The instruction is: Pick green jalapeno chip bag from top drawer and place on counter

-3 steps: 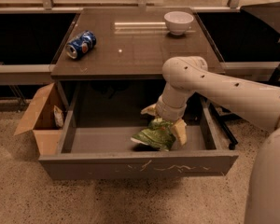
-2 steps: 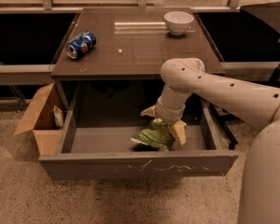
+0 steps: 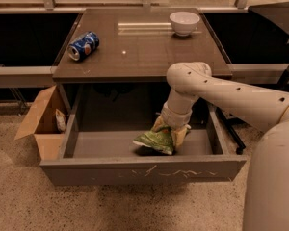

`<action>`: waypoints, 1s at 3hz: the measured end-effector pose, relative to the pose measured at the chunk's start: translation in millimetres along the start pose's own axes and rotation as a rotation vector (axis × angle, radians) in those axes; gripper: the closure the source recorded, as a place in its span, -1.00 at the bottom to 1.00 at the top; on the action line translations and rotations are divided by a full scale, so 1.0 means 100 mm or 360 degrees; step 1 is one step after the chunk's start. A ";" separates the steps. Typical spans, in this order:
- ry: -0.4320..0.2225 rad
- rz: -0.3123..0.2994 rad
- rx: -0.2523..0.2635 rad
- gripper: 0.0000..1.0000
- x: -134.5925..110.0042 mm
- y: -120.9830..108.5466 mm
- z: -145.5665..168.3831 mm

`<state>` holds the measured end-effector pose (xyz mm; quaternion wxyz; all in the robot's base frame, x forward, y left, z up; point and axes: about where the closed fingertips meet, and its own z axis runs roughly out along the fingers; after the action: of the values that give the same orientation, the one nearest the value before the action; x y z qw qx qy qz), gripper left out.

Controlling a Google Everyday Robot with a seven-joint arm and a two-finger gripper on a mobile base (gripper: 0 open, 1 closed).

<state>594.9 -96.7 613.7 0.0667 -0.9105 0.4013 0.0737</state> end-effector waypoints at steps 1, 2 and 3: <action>-0.0013 -0.0017 0.0013 0.30 -0.06 0.02 -0.04; -0.0061 -0.0099 0.0178 0.89 -0.35 0.09 -0.52; -0.0122 -0.0189 0.0366 1.00 -0.60 0.21 -1.10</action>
Offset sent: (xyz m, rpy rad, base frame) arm -0.0387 0.0123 0.1032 0.1760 -0.1274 0.0566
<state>547.8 -87.6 731.4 0.1902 -0.9155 0.3498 0.0578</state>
